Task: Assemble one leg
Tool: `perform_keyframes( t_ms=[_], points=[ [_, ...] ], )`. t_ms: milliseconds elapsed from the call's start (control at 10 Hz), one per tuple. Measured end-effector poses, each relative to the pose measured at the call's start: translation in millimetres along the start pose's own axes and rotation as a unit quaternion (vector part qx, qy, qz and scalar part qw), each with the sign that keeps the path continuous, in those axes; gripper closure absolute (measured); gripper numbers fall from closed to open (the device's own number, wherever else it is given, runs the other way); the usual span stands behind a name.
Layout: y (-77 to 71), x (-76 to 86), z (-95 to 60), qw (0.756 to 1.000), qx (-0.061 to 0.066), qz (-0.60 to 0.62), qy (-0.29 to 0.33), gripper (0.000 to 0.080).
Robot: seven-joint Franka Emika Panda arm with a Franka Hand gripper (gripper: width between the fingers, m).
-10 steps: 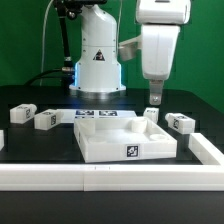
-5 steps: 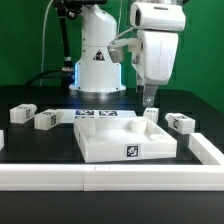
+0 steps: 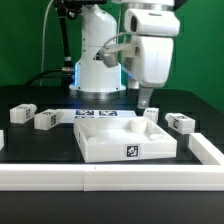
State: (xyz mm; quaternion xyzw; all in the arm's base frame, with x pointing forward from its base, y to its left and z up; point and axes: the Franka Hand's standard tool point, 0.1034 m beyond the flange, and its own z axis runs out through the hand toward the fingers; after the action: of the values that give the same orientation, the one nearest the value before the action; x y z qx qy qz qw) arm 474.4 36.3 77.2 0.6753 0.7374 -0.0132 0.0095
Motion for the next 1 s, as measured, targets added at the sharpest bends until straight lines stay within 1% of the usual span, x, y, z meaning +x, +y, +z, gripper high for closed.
perform_keyframes(
  t_ms=[100,200,300,400,700,800,900,1000],
  points=[
    [-12.5,-5.5,7.3,1.000,0.009,-0.006,0.001,0.0150],
    [-21.0,-9.4,17.2,1.000,0.018,-0.007,0.004,0.0150],
    [-25.6,-11.3,25.5,1.000,0.028,-0.003,0.005,0.0150],
    [-22.9,-10.8,22.7,1.000,0.025,-0.003,0.005,0.0150],
    [-25.3,-11.0,24.9,1.000,0.026,-0.004,0.006,0.0150],
    [-34.3,-12.3,31.8,1.000,0.016,-0.015,0.011,0.0150],
    [-47.2,-15.5,40.9,1.000,0.007,-0.025,0.017,0.0150],
    [-54.0,-21.7,47.7,0.998,-0.005,-0.051,0.022,0.0150]
  ],
)
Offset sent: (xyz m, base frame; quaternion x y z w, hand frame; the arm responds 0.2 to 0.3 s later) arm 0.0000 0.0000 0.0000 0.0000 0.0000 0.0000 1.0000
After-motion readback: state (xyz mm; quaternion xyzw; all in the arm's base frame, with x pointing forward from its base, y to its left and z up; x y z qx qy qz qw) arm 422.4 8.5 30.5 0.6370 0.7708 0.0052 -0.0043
